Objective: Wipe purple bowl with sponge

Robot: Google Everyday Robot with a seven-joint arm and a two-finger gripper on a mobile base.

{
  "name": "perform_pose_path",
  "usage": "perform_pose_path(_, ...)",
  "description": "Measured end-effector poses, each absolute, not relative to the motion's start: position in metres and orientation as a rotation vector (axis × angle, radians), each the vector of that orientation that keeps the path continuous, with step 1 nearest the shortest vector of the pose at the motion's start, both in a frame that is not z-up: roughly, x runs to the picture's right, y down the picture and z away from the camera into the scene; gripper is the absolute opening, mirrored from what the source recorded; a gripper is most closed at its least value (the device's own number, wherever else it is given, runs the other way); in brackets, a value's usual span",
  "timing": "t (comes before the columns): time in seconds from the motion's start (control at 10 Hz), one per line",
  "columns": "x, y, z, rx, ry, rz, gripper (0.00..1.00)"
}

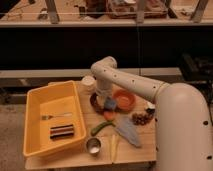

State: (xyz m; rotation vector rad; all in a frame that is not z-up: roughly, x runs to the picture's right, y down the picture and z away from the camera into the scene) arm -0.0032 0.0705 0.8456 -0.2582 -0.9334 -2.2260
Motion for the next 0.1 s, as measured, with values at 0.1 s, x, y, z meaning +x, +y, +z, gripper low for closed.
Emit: perform_pose_path(0.1,-0.0015,0.0664,0.8431,-0.216,-0.946,-2.198,0.0)
